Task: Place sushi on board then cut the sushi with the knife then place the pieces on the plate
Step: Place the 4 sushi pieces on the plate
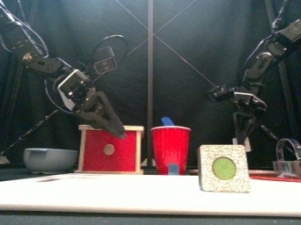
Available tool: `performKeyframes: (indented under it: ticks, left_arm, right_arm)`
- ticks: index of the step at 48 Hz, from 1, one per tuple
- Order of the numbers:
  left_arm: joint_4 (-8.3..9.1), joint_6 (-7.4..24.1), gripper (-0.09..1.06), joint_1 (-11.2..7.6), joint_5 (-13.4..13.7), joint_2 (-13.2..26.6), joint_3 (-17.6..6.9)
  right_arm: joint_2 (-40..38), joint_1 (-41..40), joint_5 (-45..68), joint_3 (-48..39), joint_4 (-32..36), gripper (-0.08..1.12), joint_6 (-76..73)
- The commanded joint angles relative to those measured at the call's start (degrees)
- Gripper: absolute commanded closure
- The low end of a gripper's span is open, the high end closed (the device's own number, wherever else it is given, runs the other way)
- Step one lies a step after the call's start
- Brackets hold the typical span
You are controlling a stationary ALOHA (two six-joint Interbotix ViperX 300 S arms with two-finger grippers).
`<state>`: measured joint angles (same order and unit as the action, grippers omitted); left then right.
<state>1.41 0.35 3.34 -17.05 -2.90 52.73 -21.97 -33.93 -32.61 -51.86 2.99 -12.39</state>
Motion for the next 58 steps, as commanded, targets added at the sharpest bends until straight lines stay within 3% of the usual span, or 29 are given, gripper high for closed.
performKeyframes:
  ticks: [1,24,41,58]
  left_arm:
    - [0.0,0.1,0.13,0.44,-0.3,-0.4,-1.1]
    - [0.0,0.1,0.13,0.53,-0.3,-0.5,-1.0]
    - [0.0,0.2,0.13,0.62,0.2,-0.4,-1.0]
    - [0.0,0.1,0.13,0.7,0.2,-0.4,-1.0]
  right_arm:
    - [0.2,-0.4,2.3,-0.3,-0.4,0.52,-0.1]
    - [6.7,-3.9,7.2,-1.4,-2.4,0.35,0.1]
    - [1.8,-3.0,3.7,0.6,-2.6,0.34,0.0]
    - [4.1,-3.4,7.6,-2.5,-2.9,0.31,0.0]
